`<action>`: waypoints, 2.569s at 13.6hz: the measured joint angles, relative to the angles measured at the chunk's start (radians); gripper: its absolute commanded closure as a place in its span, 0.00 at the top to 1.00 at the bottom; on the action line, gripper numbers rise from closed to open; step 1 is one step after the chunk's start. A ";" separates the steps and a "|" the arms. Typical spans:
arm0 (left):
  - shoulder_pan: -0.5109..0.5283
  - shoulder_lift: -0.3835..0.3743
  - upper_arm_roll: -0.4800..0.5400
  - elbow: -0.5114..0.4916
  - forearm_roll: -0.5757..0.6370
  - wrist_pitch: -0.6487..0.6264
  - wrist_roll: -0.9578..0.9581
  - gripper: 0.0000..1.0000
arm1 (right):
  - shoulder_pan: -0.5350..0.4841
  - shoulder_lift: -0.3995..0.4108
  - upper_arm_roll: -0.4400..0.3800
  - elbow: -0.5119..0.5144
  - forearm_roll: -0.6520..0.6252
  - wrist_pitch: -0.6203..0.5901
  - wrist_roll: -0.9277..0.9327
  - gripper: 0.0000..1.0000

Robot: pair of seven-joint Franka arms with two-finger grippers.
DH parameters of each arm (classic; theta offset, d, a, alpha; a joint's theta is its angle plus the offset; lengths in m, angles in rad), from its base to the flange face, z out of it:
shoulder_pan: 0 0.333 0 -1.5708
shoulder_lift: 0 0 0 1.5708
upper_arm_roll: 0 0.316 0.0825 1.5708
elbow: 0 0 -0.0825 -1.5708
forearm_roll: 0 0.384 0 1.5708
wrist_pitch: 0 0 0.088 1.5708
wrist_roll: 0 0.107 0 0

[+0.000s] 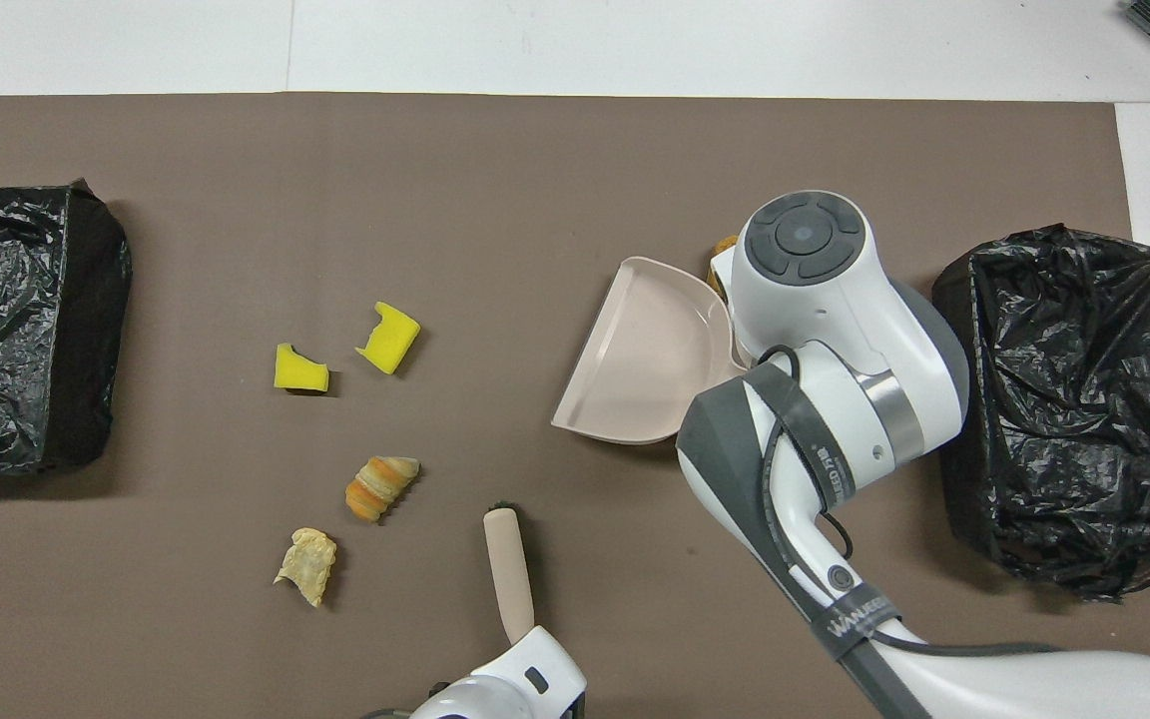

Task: Sweep and dump trash in bin
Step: 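Move the dustpan toward the scraps while the left gripper reaches the brush, then grasp the wooden brush with the left gripper and lift it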

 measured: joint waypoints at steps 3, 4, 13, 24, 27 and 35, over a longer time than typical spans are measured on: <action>0.001 0.026 -0.014 -0.006 -0.005 0.009 -0.011 0.48 | 0.014 -0.051 0.005 -0.104 -0.022 0.078 -0.073 0.00; 0.001 0.031 -0.013 -0.006 -0.005 0.009 -0.011 0.29 | 0.014 -0.059 0.006 -0.122 -0.023 0.091 -0.078 0.00; 0.091 0.038 -0.004 0.003 0.017 -0.001 0.043 0.00 | 0.053 -0.064 0.008 -0.131 -0.036 0.155 -0.080 0.00; 0.123 0.211 0.700 0.210 0.540 -0.060 0.389 0.00 | 0.166 0.001 0.010 -0.117 -0.036 0.226 -0.080 0.00; 0.088 0.357 0.830 0.273 0.641 -0.061 0.411 0.00 | 0.166 0.002 0.008 -0.114 -0.045 0.226 -0.080 0.00; -0.050 0.609 0.803 0.461 0.649 -0.077 0.412 0.00 | 0.166 0.014 0.008 -0.113 -0.045 0.228 -0.080 0.00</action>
